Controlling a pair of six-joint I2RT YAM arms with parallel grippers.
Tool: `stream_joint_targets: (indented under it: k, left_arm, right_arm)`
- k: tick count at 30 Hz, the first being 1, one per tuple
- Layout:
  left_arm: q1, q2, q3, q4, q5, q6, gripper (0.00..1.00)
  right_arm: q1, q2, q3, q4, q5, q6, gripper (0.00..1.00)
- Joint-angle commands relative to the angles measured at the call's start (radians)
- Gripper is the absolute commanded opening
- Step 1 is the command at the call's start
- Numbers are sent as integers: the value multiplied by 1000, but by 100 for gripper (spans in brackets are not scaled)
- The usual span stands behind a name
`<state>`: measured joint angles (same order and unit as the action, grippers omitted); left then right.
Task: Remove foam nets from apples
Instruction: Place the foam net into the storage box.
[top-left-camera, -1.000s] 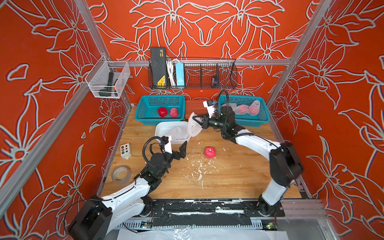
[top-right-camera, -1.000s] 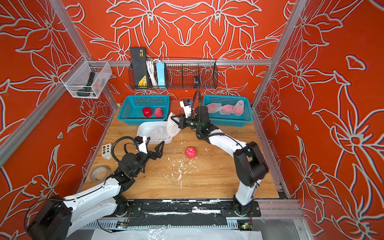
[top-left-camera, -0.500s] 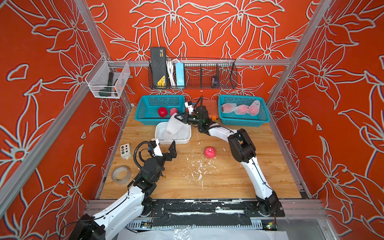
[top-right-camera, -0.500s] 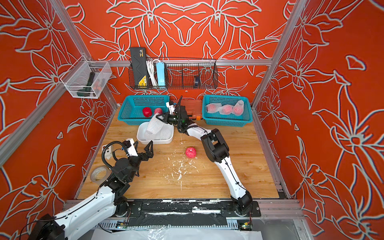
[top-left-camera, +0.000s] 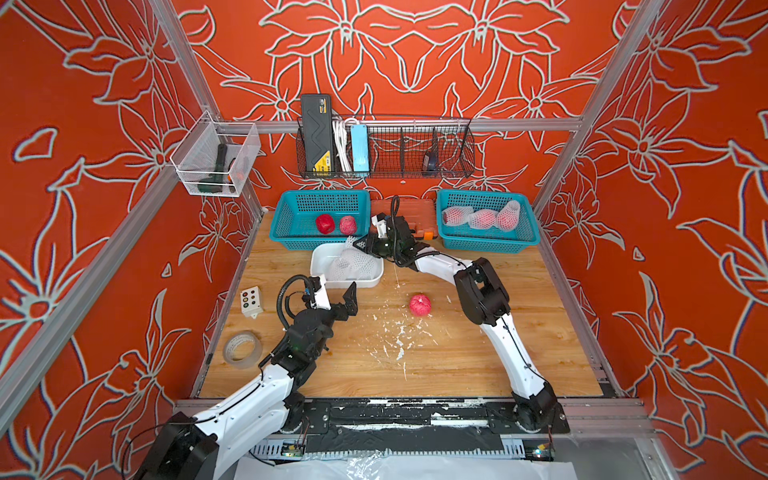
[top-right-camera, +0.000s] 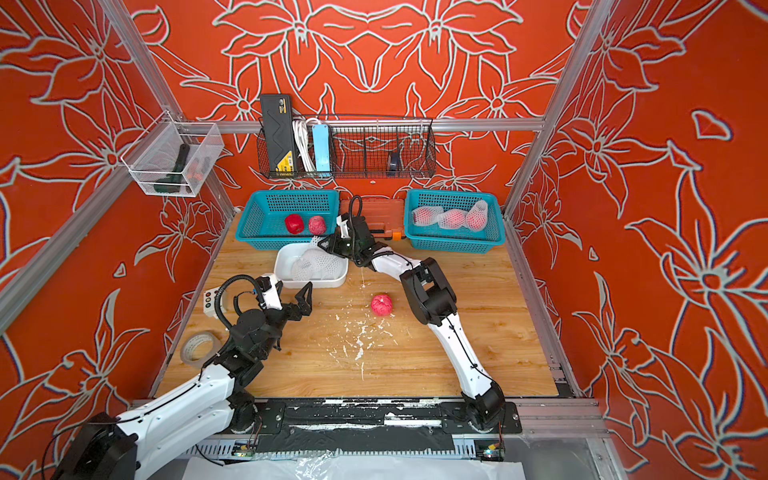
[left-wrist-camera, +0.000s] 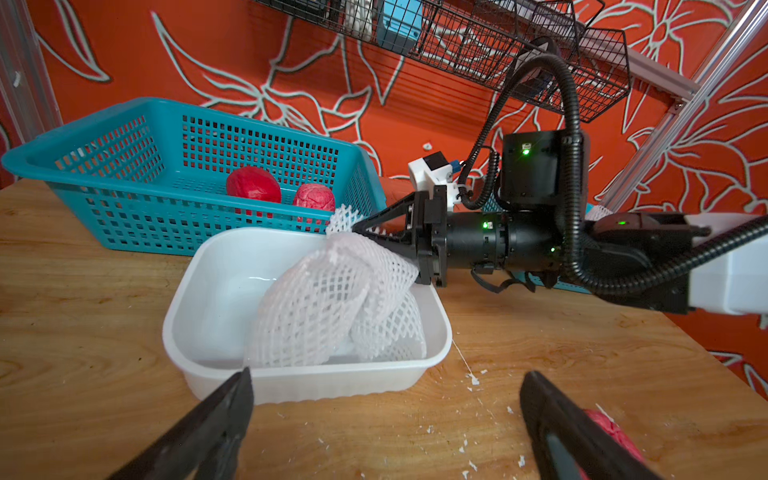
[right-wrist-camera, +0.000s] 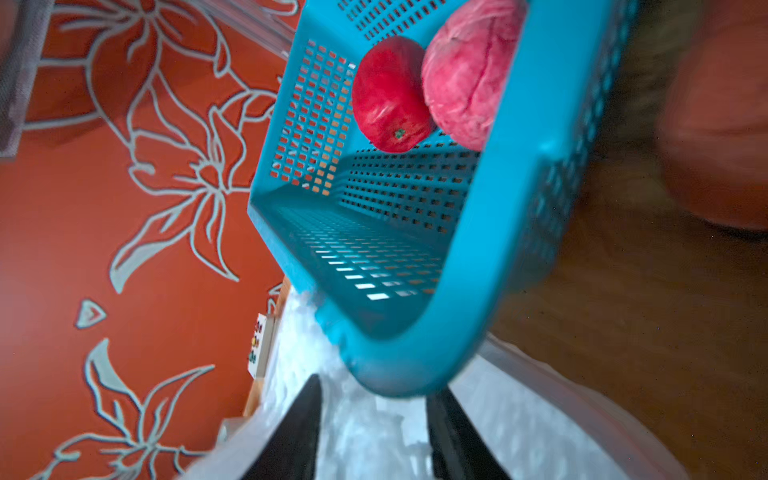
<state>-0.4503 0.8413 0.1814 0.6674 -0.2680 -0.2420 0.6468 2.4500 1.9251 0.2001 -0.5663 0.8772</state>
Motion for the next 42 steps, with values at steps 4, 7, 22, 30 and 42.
stream_joint_targets:
  k: [4, 7, 22, 30, 42]
  left_arm:
    - [9, 2, 12, 18, 7, 7, 98]
    - [8, 1, 16, 18, 5, 9, 98]
    - [9, 28, 32, 10, -7, 7, 98]
    - [8, 51, 36, 15, -6, 8, 98]
    - [19, 110, 56, 43, 6, 27, 97]
  right_arm:
    - [5, -181, -44, -65, 71, -144, 55]
    - [5, -216, -35, -122, 77, -195, 60]
    - [29, -247, -38, -170, 129, -281, 43]
    - [85, -110, 146, -188, 78, -319, 27]
    - [124, 41, 436, -307, -10, -379, 49]
